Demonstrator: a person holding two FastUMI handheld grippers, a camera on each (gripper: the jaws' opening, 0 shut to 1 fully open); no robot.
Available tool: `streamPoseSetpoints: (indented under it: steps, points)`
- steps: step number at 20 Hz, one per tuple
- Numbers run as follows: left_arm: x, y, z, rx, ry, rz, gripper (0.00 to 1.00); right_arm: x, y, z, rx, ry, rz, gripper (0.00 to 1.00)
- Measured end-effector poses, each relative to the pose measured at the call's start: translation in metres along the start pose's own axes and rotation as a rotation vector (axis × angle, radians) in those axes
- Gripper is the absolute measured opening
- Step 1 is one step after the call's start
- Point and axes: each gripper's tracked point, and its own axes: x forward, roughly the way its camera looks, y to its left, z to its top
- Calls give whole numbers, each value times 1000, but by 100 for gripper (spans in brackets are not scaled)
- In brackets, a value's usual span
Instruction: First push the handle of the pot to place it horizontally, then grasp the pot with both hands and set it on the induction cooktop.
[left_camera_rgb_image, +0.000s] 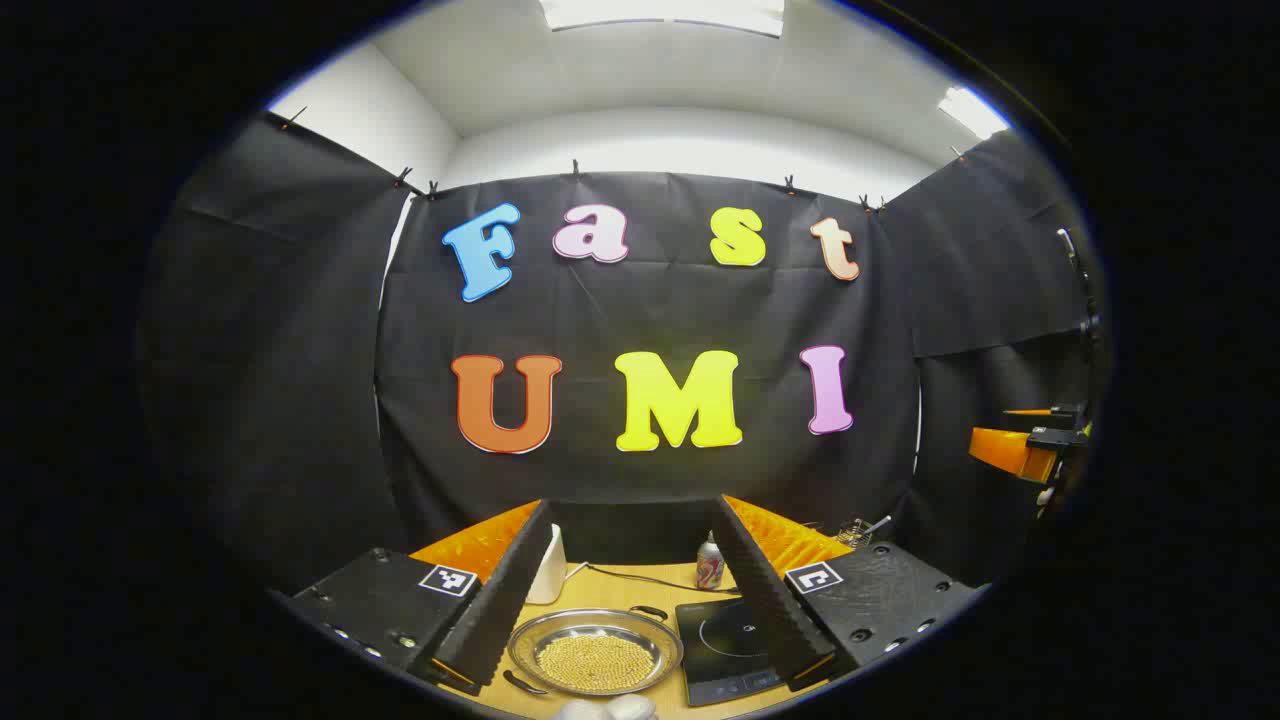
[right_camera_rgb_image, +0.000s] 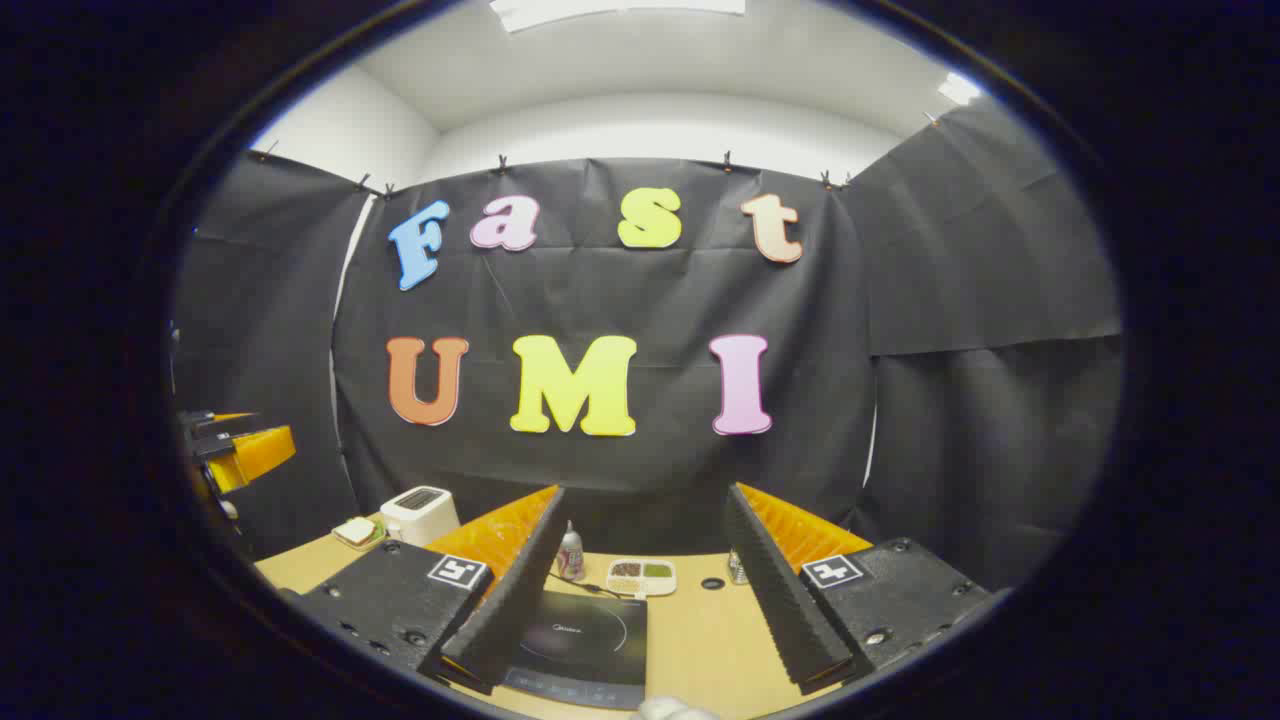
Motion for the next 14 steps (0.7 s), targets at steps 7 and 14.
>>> streamPoseSetpoints:
  steps: [7, 14]
  points:
    - [-5, -2, 4, 6, -5, 5, 96, -4, 0, -6, 0, 19, 0, 97]
    - [-10, -6, 1, 9, 12, 3, 96, -10, -4, -10, 8, 32, -5, 96]
